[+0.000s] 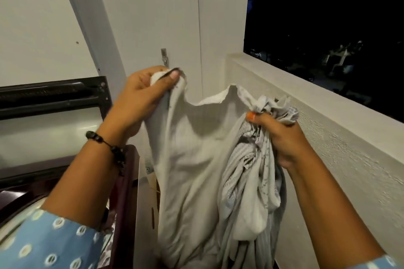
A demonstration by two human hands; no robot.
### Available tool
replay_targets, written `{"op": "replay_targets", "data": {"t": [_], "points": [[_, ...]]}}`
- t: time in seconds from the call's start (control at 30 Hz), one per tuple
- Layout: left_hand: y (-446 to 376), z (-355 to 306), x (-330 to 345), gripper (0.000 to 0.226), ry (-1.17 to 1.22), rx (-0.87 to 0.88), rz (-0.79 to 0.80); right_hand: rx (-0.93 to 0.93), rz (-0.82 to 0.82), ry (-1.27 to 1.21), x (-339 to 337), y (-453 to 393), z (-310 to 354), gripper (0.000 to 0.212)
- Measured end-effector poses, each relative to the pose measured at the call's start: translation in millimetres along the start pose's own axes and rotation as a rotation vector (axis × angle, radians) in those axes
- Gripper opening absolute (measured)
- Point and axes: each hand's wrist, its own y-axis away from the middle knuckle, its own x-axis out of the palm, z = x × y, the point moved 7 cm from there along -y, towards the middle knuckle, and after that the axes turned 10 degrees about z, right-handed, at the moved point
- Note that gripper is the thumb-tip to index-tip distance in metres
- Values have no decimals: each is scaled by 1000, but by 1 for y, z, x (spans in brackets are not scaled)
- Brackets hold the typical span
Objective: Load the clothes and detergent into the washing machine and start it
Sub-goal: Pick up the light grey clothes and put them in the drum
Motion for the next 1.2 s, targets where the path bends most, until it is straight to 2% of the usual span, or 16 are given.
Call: {"op": "replay_targets", "data": {"t": [0.07,0.13,0.23,0.33,0.4,0.43,0.5,0.53,0.6,0.73,0.83,0.93,1.0,1.07,1.13,1.2], "points": [[0,4,23,17,0,7,91,-21,33,-80,15,1,6,16],[1,2,52,14,-11,39,228,-73,168,-105,42,6,14,23],[5,-5,78,13,20,63,329,-122,309,30,70,14,16,30],[10,-2,71,32,20,54,364,-119,212,131,57,14,15,29],[18,16,65,49,-186,-14,476,-99,97,110,39,13,14,22],[24,29,63,50,-331,-70,535,-90,35,79,29,11,15,20],[35,57,57,31,-569,-197,611,-111,-45,-8,12,10,23,23],[39,64,54,19,-577,-235,603,-157,-28,-15,6,9,31,29],[41,68,45,21,-416,-242,498,-235,63,58,6,8,46,39],[37,39,34,13,54,-20,203,-190,70,47,18,9,37,16],[34,27,66,15,285,26,247,-189,120,10,48,14,27,26],[36,19,103,36,464,14,284,-174,133,12,71,15,19,63],[35,22,113,57,551,-26,249,-212,130,148,76,14,24,89],[35,28,117,70,609,-82,230,-273,146,328,82,11,33,93],[36,32,118,62,574,-97,213,-322,139,500,82,7,36,100],[38,34,113,52,524,-105,119,-343,106,663,81,5,36,109]]}}
